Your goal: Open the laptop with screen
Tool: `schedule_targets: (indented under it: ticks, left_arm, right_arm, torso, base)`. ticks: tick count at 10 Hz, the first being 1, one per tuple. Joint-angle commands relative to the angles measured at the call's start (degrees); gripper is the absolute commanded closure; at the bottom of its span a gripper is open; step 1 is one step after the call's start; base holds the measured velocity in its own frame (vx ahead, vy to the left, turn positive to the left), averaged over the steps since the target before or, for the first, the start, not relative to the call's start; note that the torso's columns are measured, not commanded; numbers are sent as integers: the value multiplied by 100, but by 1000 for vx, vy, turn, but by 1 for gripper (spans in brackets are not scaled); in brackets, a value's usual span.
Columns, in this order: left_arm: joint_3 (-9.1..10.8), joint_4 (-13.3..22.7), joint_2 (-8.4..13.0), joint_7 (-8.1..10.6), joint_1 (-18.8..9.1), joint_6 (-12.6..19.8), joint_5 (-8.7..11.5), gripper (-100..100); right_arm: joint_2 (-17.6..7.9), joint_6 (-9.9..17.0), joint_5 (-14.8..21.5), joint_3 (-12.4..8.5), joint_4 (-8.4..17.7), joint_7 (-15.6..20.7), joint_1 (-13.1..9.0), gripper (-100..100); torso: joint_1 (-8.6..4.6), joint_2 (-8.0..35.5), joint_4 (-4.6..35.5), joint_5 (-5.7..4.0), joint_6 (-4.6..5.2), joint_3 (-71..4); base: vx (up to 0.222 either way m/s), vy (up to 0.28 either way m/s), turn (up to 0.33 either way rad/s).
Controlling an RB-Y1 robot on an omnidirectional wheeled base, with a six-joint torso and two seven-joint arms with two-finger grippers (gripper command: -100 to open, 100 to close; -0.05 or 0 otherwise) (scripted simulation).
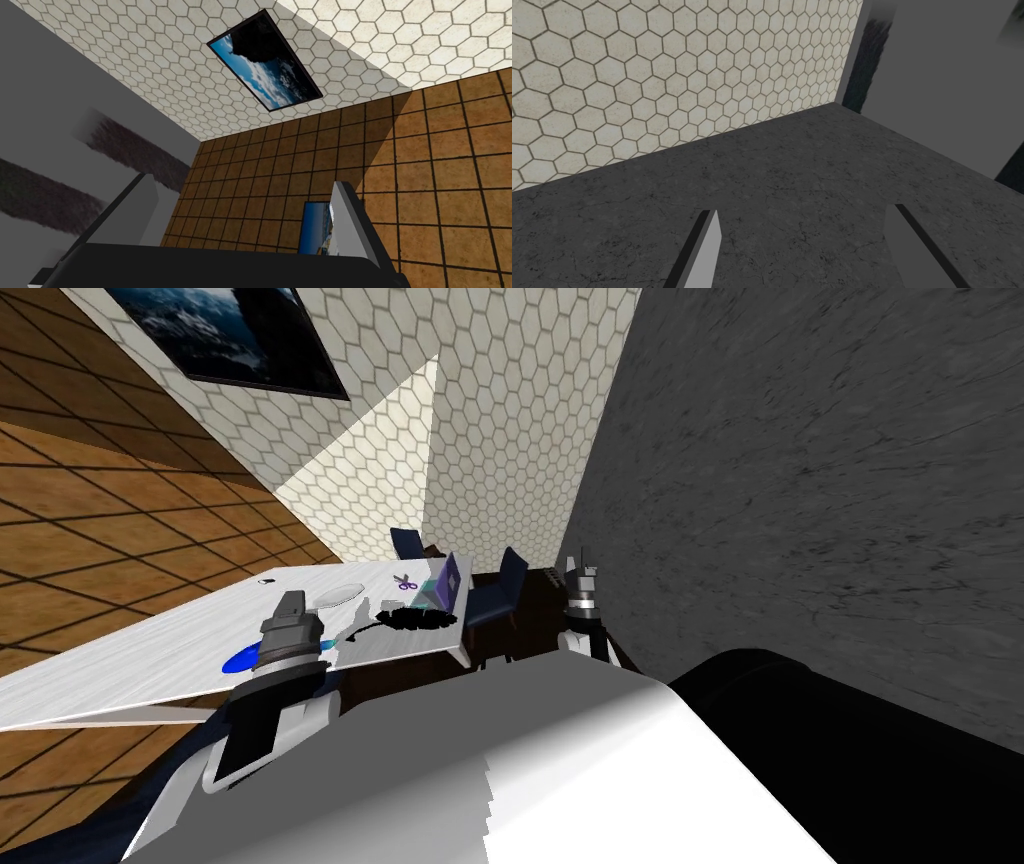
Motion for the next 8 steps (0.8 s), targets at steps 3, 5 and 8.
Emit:
schedule_targets:
  ticks: [3,5,8]
  left_arm:
    - [741,513,-110,-425,-130,210,-36,-100]
    - [987,681,-126,-531,-182,261,-21,-100]
    - [1361,1006,-161,-744,-284,363,36,-100]
  right_arm:
    - [-1,0,0,-1,0,0,1,0]
    - [0,0,0,0,0,0,0,0]
    - [-1,0,0,-1,0,0,1,0]
  torso:
    - [37,-8,-2,12,0,-5]
    - [-2,-2,-1,0,0,-1]
    - [10,-13,-4,5,1,-7]
  base:
    - [47,-111,-109]
    - [34,-141,-113]
    - [57,-117,-105]
